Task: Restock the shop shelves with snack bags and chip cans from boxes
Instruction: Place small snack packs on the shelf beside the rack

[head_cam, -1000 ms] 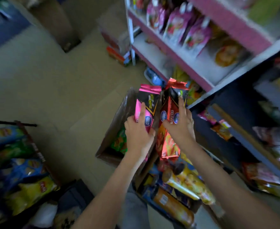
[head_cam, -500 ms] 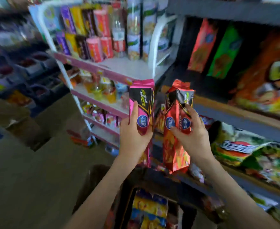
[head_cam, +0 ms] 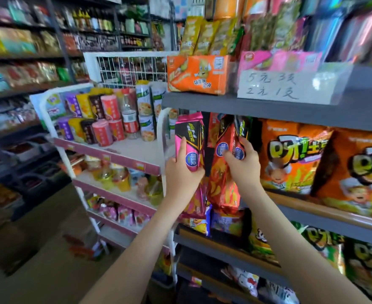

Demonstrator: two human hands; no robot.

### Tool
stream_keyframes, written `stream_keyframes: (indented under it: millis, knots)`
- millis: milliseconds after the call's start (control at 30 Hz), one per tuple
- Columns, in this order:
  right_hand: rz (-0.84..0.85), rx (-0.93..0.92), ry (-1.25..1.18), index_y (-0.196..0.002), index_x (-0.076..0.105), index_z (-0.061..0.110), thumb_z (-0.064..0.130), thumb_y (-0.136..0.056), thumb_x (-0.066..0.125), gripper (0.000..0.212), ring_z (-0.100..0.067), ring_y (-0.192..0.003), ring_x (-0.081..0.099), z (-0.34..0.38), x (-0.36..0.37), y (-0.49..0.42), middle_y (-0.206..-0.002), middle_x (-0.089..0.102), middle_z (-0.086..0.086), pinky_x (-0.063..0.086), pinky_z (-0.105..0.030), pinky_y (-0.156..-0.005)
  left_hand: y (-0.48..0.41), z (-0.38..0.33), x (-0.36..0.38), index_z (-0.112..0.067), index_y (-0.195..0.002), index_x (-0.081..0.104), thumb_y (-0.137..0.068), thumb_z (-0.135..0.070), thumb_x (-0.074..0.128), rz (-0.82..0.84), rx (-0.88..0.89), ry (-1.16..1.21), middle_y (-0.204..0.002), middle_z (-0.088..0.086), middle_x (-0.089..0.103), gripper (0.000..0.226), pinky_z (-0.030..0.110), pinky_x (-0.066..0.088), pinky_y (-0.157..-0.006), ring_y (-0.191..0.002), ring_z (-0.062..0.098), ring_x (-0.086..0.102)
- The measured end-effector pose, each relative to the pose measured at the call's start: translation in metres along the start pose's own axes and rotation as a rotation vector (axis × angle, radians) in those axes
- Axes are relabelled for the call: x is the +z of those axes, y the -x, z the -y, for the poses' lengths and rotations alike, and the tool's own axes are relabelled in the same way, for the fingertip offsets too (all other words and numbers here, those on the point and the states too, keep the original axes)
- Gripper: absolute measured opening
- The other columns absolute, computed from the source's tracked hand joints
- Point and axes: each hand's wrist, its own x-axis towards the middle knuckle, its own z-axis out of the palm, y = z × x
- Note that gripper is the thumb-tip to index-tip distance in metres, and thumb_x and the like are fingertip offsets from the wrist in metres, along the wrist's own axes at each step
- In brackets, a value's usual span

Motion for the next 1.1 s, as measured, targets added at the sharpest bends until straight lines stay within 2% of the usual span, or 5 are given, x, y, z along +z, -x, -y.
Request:
stream_keyframes:
  millis: [200,400,633,800,1100]
  knots:
    - [-0.171,0.029,-0.038,-0.144,0.042,0.026,0.025,-0.087,0.064,0.062,-0.027,-0.127,0.041,-0.004,0.039,-0.046,-0.136,0.042,-0.011,0.038,-0.044,-0.106,-0.051,-0.006,0.011,-0.034,-0.154,0.022,-0.078,-0.022,0.075,-0.073,-0.007,0.024,-0.113,0.012,0.055,0.093,0.034,0.049,-0.094,-0.106,0.027,0.057]
    - [-0.213,0.239,-0.271,-0.124,0.06,0.019,0.022,-0.084,0.066,0.04,-0.016,-0.075,0.06,-0.009,0.057,-0.1,-0.095,0.065,-0.001,0.051,-0.031,-0.075,-0.08,0.004,0.027,-0.033,-0.154,0.021,-0.081,-0.022,0.072,-0.051,0.012,0.048,-0.117,0.009,0.051,0.089,0.019,0.036,-0.084,-0.112,0.024,0.051]
    - [-0.348,0.061,0.112,-0.147,0.034,0.032,0.032,-0.086,0.066,0.069,-0.035,-0.133,0.034,-0.037,0.063,-0.12,-0.141,0.036,-0.015,0.037,-0.051,-0.108,-0.099,0.009,0.031,-0.039,-0.153,0.018,-0.08,-0.028,0.067,-0.002,0.004,0.066,-0.097,0.013,0.06,0.089,0.035,0.052,-0.071,-0.092,0.032,0.061]
    - [-0.419,-0.169,0.229,-0.151,0.024,0.026,0.022,-0.093,0.06,0.069,-0.031,-0.137,0.022,-0.047,0.072,-0.11,-0.146,0.028,-0.016,0.025,-0.045,-0.113,-0.106,0.012,0.025,-0.033,-0.155,0.017,-0.087,-0.029,0.063,-0.015,0.004,0.061,-0.093,0.006,0.062,0.082,0.017,0.034,-0.06,-0.085,0.017,0.052]
    - [-0.303,-0.041,0.601,-0.152,0.008,0.023,0.027,-0.086,0.07,0.091,-0.034,-0.141,0.013,-0.048,0.067,-0.141,-0.153,0.01,-0.018,0.028,-0.051,-0.109,-0.116,0.022,0.016,-0.039,-0.152,0.023,-0.084,-0.03,0.065,0.052,0.026,0.085,-0.098,-0.002,0.06,0.08,0.042,0.053,-0.081,-0.094,0.031,0.062]
